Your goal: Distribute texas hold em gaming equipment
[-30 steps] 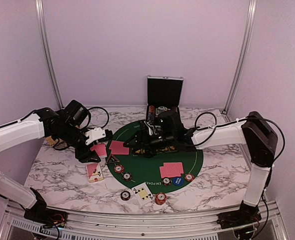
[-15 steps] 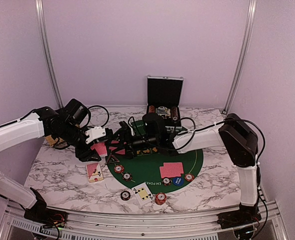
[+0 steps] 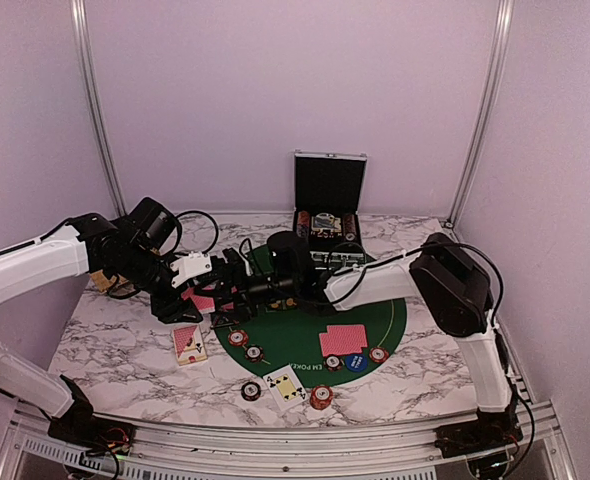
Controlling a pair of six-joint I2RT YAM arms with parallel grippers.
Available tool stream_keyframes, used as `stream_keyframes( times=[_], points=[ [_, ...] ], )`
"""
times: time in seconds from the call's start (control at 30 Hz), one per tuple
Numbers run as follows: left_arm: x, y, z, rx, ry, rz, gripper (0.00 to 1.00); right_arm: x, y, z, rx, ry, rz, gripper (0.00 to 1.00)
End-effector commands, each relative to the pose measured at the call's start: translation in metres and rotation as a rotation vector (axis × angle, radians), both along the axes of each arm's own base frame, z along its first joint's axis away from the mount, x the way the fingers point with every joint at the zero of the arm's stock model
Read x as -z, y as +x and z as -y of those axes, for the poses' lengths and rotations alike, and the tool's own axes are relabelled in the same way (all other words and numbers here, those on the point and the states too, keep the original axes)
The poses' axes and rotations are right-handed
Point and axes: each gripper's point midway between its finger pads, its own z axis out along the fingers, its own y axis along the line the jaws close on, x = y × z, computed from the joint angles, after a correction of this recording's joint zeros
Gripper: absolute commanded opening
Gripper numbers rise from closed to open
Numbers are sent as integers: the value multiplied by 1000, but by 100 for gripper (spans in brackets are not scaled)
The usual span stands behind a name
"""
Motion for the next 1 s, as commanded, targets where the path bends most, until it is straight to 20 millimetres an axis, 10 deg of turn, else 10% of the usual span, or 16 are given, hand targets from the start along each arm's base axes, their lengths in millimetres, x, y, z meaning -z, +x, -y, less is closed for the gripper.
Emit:
stream_keyframes(
  times=[0.0, 0.97],
  points=[
    [-12, 2, 8, 7, -37, 7, 0, -13, -3, -17, -26, 54, 13, 80],
    [-12, 2, 4, 8, -21, 30, 0, -7, 7, 10, -4, -3, 5, 53]
  ],
)
